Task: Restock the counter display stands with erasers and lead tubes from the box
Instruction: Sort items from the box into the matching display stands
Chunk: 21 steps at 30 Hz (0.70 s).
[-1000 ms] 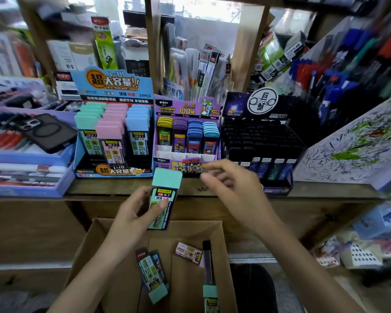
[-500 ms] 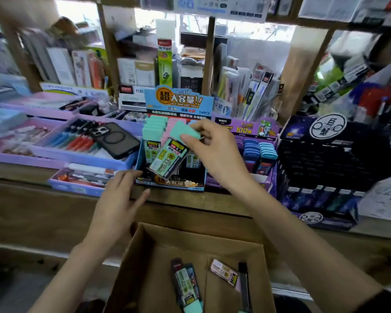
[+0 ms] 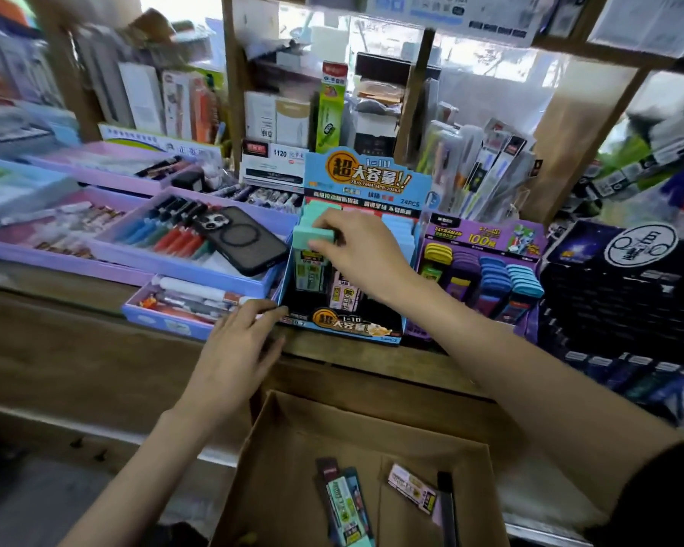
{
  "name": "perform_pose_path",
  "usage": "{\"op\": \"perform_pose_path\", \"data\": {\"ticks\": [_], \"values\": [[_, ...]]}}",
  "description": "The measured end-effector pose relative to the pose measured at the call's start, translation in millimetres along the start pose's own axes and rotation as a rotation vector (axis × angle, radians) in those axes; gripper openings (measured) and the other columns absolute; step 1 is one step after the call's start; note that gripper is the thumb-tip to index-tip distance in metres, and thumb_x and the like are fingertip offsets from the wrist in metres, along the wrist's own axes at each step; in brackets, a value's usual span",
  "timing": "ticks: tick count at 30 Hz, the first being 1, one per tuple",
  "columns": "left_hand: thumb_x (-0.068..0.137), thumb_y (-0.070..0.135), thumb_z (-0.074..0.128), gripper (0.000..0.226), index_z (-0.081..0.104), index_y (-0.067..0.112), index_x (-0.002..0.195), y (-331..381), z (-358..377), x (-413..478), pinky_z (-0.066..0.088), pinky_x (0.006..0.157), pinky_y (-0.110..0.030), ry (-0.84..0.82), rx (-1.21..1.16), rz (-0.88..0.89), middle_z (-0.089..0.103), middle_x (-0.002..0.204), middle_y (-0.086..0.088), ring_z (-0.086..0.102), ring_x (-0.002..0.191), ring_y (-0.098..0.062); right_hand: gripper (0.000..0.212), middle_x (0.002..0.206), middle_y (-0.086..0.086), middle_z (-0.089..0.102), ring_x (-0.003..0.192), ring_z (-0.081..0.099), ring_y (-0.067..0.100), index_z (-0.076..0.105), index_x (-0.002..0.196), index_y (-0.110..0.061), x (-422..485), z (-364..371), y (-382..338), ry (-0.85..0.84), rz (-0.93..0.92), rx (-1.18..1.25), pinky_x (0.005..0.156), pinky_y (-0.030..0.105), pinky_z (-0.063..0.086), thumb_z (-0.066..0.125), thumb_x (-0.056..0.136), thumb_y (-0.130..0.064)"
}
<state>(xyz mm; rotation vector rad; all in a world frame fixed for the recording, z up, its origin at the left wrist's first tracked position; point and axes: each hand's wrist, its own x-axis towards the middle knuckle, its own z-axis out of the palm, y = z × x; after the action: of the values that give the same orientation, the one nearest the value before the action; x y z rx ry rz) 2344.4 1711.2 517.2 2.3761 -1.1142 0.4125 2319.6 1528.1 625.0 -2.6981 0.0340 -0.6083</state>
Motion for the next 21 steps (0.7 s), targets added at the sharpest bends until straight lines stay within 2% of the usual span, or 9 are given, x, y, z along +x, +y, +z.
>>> {"op": "perform_pose_path", "data": {"ticks": [6,11,15,17,19,21], "values": [[0.081,0.009,0.070,0.040,0.061,0.006,0.121,-4,3,-1,0.049,0.082,-0.047,0.004,-0.020,0.018,0.059,0.115,-0.014,0.061,0.100,-0.034,0.022,0.097,0.009,0.065,0.093,0.056,0.028,0.064,0.106,-0.017,5,10,3,0.005,0.020,-0.035,0.075,0.037,0.043,0.062,0.088,-0.030],[0.082,0.008,0.068,0.043,0.060,0.007,0.124,-6,5,-2,0.046,0.085,-0.045,0.007,-0.023,0.022,0.059,0.119,-0.011,0.060,0.105,-0.031,0.026,0.107,0.010,0.055,0.105,0.044,0.027,0.066,0.111,-0.009,0,18,9,0.131,-0.100,-0.214,0.087,0.036,0.034,0.061,0.089,-0.022],[0.087,0.011,0.064,0.040,0.057,0.008,0.126,-4,0,-3,0.044,0.090,-0.045,-0.013,-0.043,0.022,0.056,0.123,-0.012,0.056,0.111,-0.032,0.032,0.113,0.006,0.051,0.111,0.040,0.025,0.063,0.118,-0.012,2,11,7,0.089,-0.092,-0.275,0.092,0.033,0.030,0.053,0.093,-0.030],[0.089,0.012,0.060,0.034,0.059,0.007,0.123,-1,-6,-8,0.046,0.087,-0.047,0.013,-0.058,0.043,0.058,0.119,-0.012,0.057,0.108,-0.033,0.033,0.114,0.007,0.051,0.112,0.040,0.025,0.060,0.121,-0.012,-7,5,2,0.101,-0.130,-0.269,0.093,0.033,0.030,0.054,0.093,-0.028],[0.089,0.019,0.052,0.031,0.062,0.006,0.116,0,-10,-24,0.048,0.079,-0.046,0.047,-0.101,0.049,0.060,0.111,-0.011,0.059,0.099,-0.031,0.029,0.107,0.008,0.055,0.106,0.044,0.026,0.062,0.115,-0.009,-27,2,-1,0.138,-0.166,-0.178,0.088,0.035,0.033,0.055,0.091,-0.024],[0.089,0.028,0.044,0.034,0.063,0.009,0.110,-1,-7,-51,0.049,0.072,-0.041,0.034,-0.149,0.028,0.059,0.107,-0.007,0.060,0.091,-0.026,0.024,0.099,0.008,0.060,0.098,0.048,0.025,0.064,0.107,-0.008,-55,5,0,0.082,-0.188,-0.063,0.082,0.033,0.036,0.055,0.090,-0.023]]}}
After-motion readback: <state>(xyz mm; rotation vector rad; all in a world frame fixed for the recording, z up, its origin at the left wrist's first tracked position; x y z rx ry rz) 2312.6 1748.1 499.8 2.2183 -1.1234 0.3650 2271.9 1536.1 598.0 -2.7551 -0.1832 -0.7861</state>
